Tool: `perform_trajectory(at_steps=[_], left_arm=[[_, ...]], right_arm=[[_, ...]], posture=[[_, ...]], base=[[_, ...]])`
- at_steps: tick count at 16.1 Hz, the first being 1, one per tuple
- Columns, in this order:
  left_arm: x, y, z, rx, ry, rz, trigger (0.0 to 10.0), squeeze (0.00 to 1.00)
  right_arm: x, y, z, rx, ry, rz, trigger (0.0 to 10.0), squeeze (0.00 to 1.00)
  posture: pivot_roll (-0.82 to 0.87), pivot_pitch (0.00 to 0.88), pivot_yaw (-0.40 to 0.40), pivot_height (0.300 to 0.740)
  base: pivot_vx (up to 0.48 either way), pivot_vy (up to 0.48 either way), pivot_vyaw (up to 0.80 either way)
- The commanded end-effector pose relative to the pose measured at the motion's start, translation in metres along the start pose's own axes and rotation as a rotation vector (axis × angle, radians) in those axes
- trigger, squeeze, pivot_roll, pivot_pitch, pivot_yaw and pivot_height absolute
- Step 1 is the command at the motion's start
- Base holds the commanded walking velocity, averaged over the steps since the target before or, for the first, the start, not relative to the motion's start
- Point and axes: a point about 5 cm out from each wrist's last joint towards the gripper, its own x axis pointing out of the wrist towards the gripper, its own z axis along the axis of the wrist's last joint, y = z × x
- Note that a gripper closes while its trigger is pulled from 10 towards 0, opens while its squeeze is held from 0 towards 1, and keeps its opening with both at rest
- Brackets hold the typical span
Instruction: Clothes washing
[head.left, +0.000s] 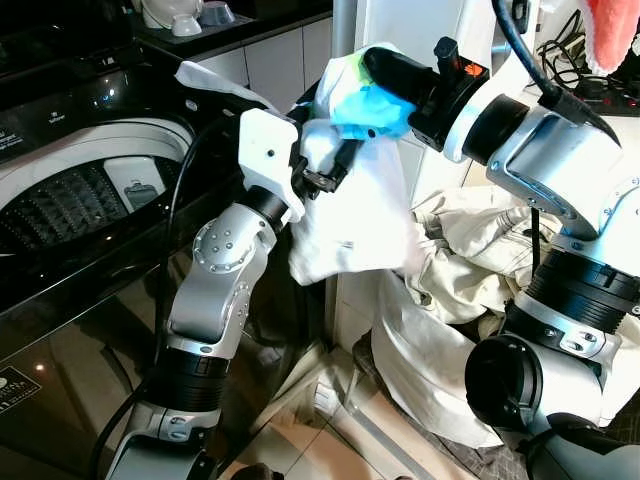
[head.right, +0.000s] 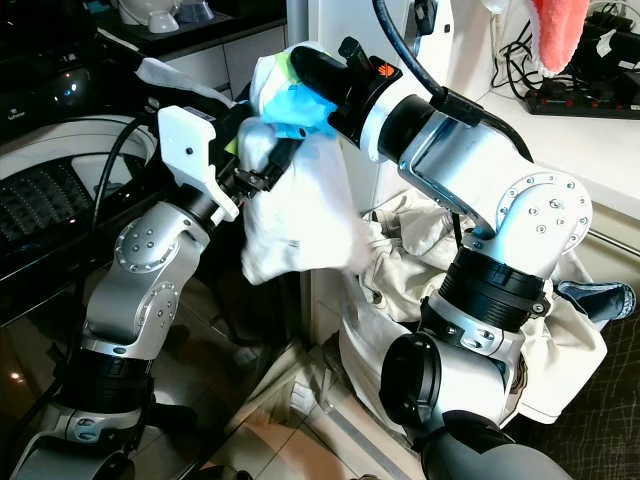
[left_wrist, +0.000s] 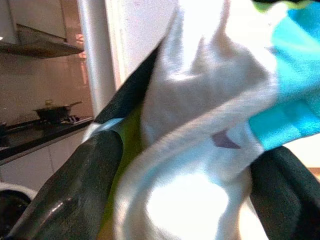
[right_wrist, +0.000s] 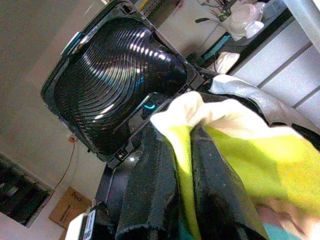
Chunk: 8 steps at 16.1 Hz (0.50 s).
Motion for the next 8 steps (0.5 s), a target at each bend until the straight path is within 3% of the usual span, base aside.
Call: perform_trajectory(at_steps=[1, 6, 8], left_arm=[[-0.001, 0.009, 0.000, 0.011, 0.001, 0.044, 0.0, 0.00], [-0.009, 0.003, 0.000, -0.020, -0.006, -0.029, 0.0, 0.00], [-0.018, -0.006, -0.003, -0.045, 0.007, -0.122, 0.0, 0.00]], right_arm=[[-0.006, 0.001, 0.002, -0.009, -0.024, 0.002, 0.0, 0.00], [-0.012, -0.011, -0.010, 0.040, -0.015, -0.045, 0.0, 0.00], [-0.014, -0.014, -0.015, 0.063, -0.012, -0.056, 0.0, 0.00]], posture=[[-0.02, 0.000, 0.013, 0.740], [-0.02, 0.000, 0.015, 0.740], [-0.02, 0.000, 0.014, 0.740]], base=[[0.000, 0.000, 0.00], [0.000, 0.000, 0.00], [0.000, 0.000, 0.00]])
